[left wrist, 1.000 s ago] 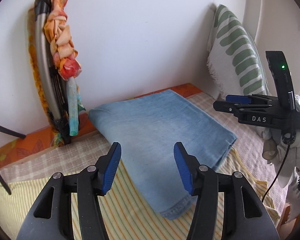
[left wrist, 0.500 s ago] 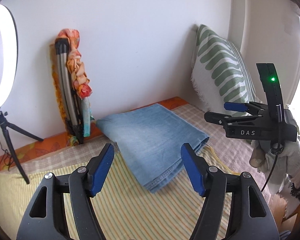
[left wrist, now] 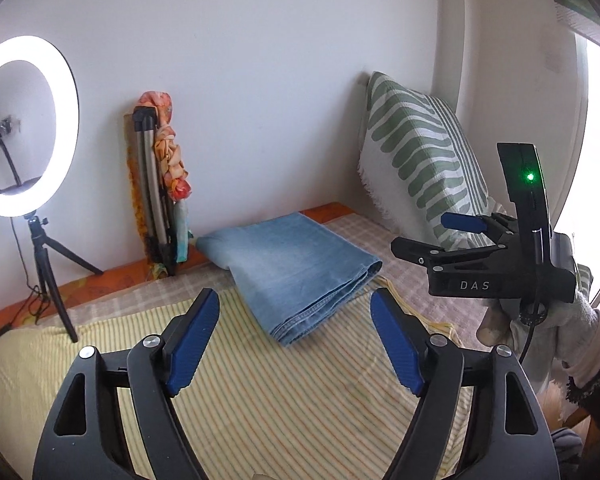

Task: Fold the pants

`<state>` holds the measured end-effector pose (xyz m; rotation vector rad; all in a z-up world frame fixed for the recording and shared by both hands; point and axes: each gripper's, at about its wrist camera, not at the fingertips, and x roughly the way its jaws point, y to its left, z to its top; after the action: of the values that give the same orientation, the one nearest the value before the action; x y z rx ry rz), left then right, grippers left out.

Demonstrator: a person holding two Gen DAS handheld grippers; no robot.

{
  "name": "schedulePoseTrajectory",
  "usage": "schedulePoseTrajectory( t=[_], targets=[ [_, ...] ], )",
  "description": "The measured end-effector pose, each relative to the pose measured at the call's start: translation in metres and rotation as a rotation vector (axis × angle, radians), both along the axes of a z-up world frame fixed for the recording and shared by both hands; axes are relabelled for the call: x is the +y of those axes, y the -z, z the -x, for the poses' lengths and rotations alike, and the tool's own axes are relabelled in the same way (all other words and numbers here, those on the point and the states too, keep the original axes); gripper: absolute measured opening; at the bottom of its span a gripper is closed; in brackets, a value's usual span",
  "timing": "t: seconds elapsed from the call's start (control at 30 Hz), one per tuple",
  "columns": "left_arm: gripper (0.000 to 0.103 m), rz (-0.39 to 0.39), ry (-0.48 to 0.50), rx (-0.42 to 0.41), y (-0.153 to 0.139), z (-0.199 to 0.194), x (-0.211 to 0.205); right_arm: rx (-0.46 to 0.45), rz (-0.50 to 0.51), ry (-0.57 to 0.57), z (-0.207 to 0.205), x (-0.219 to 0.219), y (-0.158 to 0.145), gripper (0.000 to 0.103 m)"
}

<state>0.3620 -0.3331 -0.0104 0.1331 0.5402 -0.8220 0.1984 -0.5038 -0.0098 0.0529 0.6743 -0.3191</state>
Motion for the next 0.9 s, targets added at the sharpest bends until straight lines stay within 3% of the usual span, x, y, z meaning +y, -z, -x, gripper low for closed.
schedulePoseTrajectory(
  t=[0.3,0.9],
  targets=[
    [0.081,-0.013,-0.027,-0.008,0.010,0.022,0.025,-0.017,0.060,0.037,0.025,0.039,0.004,0.103],
    [0.082,-0.037,-0.113,-0.009,0.038,0.035,0.066,-0.030,0.022,0.064,0.039,0.076,0.036,0.103]
  ],
)
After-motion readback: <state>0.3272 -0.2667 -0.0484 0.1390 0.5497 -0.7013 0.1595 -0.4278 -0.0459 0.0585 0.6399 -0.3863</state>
